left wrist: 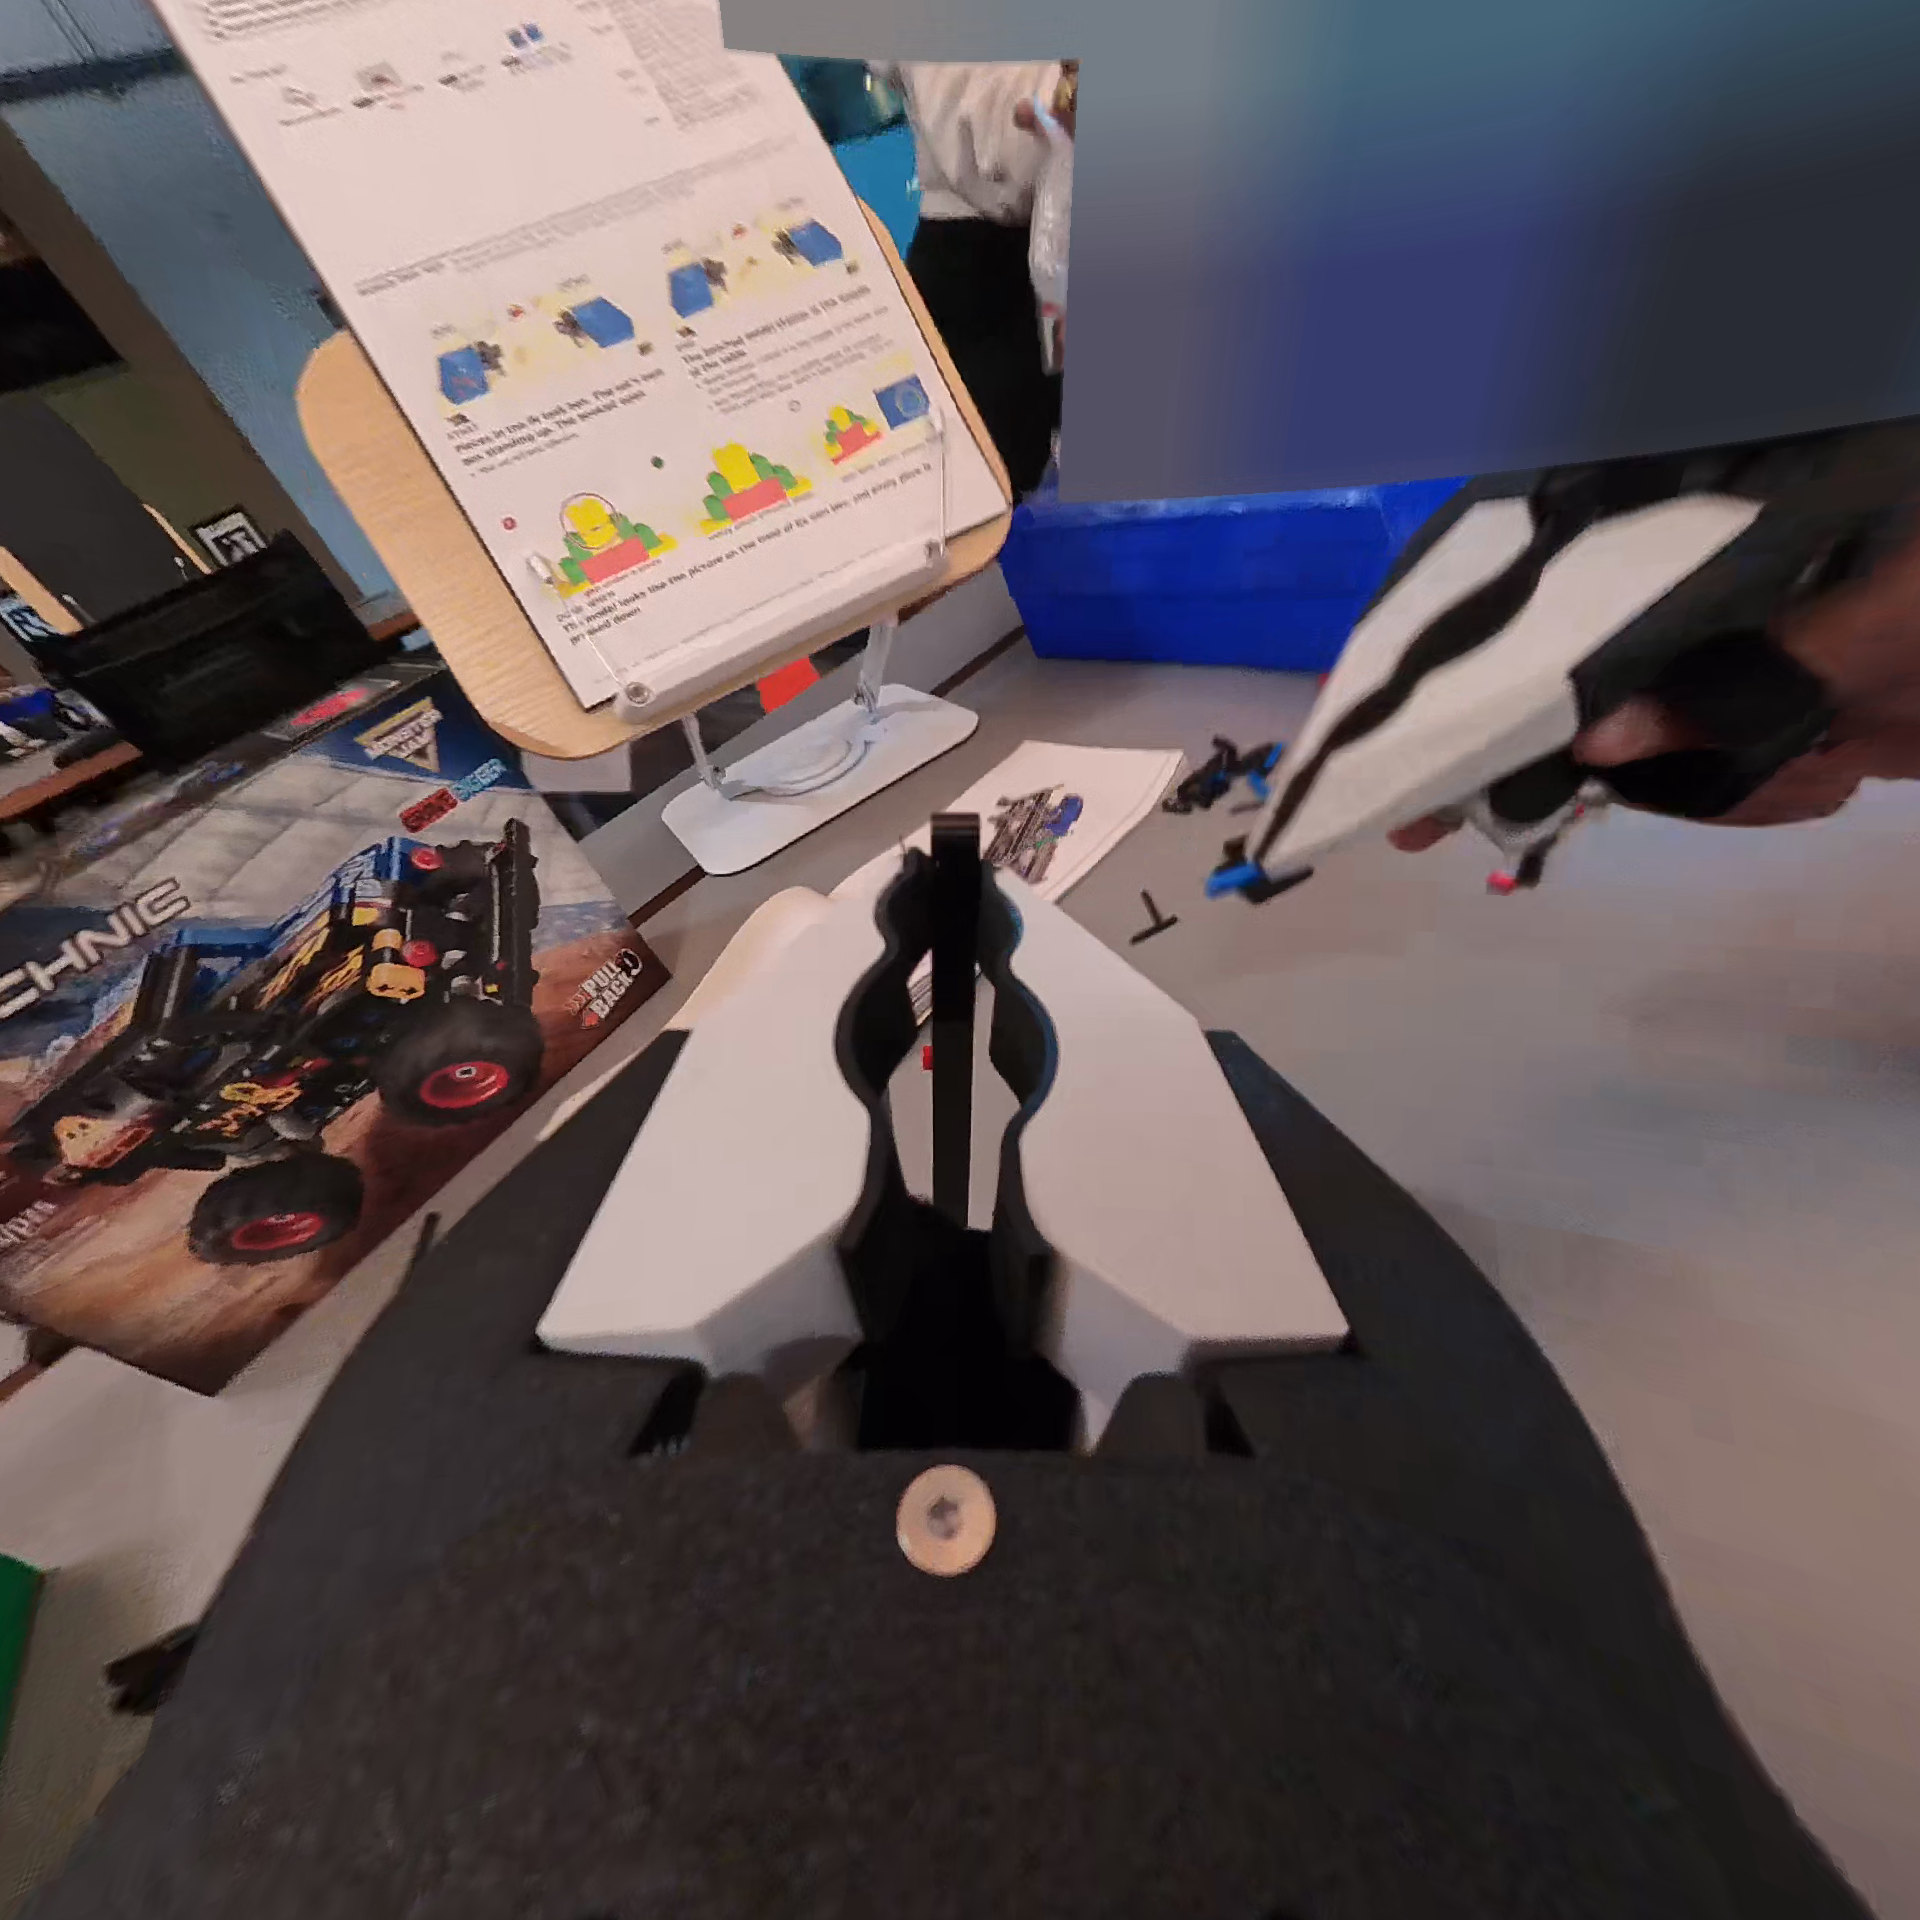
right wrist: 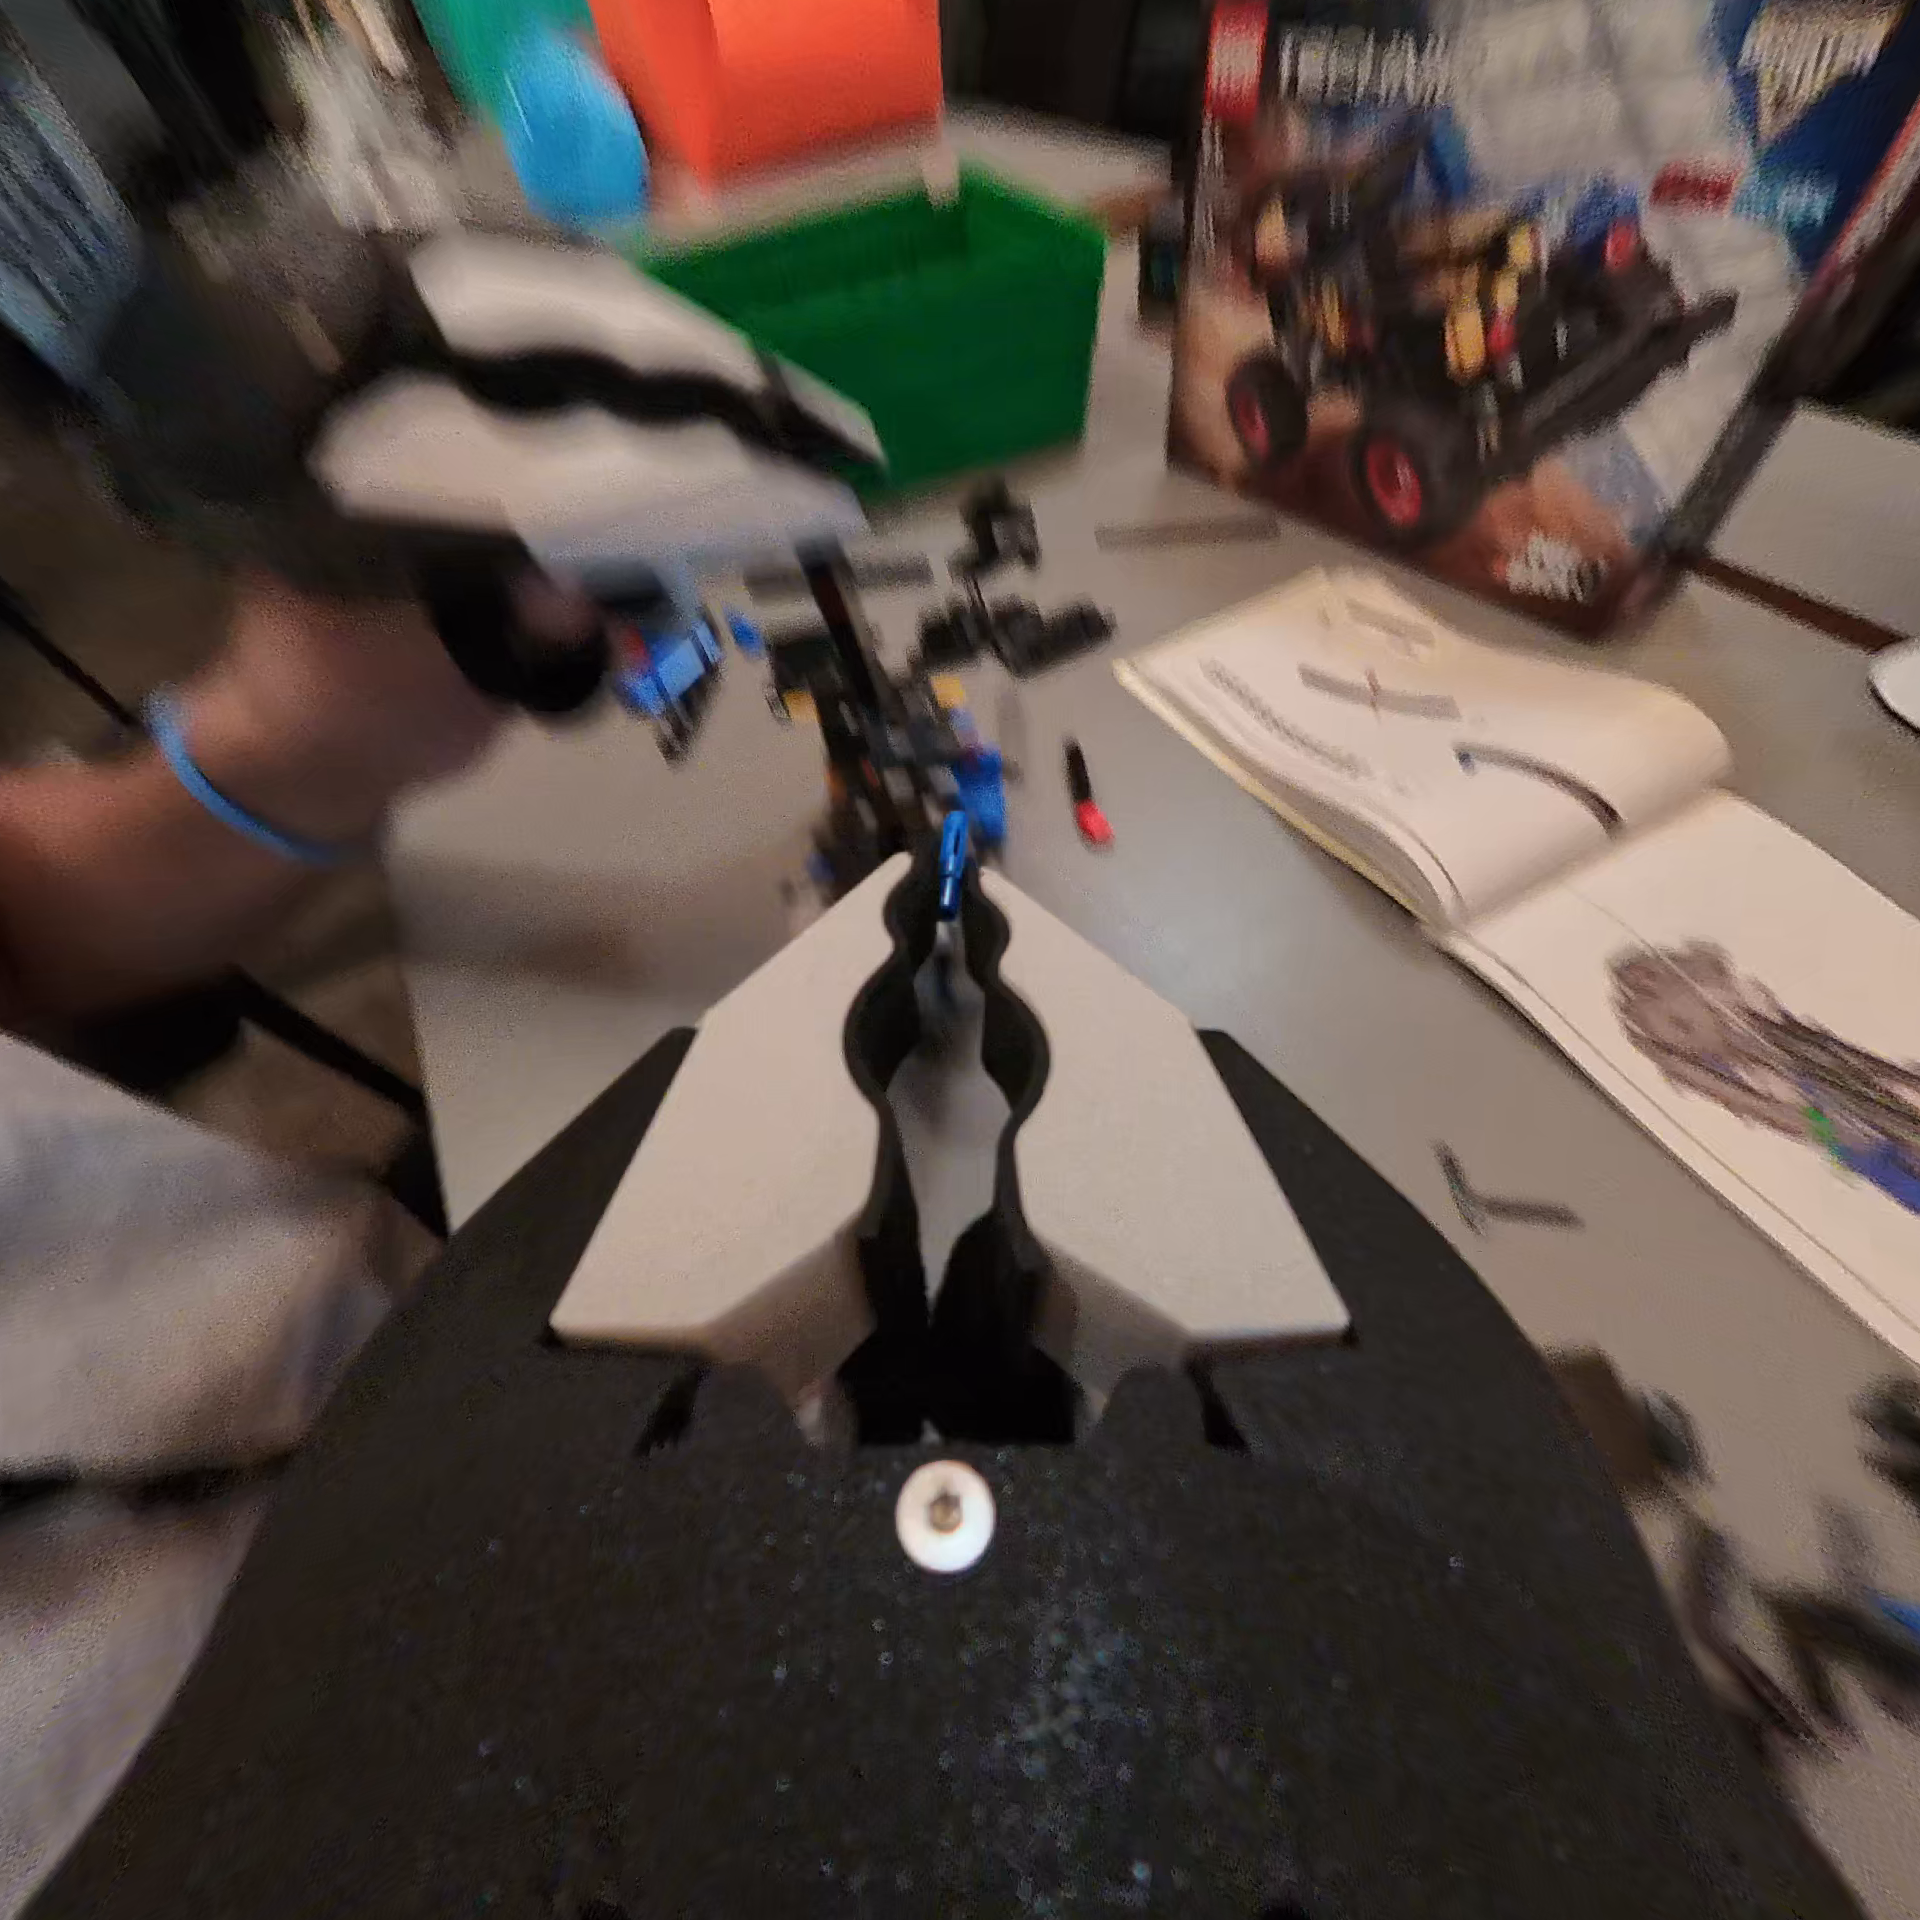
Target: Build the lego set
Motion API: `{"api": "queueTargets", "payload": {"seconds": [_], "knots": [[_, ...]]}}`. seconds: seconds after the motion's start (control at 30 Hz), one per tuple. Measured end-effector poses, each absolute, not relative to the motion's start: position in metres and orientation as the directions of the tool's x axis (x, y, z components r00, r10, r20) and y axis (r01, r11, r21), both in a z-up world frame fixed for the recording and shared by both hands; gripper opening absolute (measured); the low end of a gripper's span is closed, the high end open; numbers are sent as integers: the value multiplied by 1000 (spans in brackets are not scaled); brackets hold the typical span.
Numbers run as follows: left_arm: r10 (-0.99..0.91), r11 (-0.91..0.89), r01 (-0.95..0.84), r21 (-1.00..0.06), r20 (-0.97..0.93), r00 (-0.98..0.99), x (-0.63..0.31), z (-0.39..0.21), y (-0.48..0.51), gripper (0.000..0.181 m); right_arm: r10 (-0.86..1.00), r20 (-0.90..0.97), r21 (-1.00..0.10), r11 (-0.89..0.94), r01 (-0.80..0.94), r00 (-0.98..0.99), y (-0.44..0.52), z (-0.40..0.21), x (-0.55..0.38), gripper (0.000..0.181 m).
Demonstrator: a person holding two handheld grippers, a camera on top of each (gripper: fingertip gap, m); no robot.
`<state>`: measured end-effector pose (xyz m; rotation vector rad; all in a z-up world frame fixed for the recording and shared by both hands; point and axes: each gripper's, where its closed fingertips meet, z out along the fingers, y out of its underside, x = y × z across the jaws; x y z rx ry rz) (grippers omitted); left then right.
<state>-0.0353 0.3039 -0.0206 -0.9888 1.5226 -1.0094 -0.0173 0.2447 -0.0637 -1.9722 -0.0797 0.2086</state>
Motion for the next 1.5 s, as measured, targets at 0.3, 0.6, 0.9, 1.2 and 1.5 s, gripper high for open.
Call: {"api": "queueTargets", "payload": {"seconds": [0.3, 0.6, 0.9, 1.2, 1.5], "knots": [[-977, 113, -35, -993, -104, -186, -79, -4, 326, 5, 453, -15, -199, -875, 442, 891, 122, -164, 33, 4], [-971, 193, -28, -981, -187, -147, -92, -4, 322, 5, 560, -90, 241, -790, 564, 824, 96, -181, 53, 4], [-967, 192, -17, -981, -186, -174, -95, -2, 317, 5, 554, -136, 584, -625, 518, 821, 68, -176, 76, 5], [-967, 176, -20, -984, -169, -192, -94, -6, 316, 5, 560, -136, 626, -591, 509, 817, 73, -179, 75, 7], [-967, 177, -24, -984, -170, -188, -95, -7, 318, 5, 556, -48, 372, -761, 532, 830, 90, -161, 71, 25]]}}
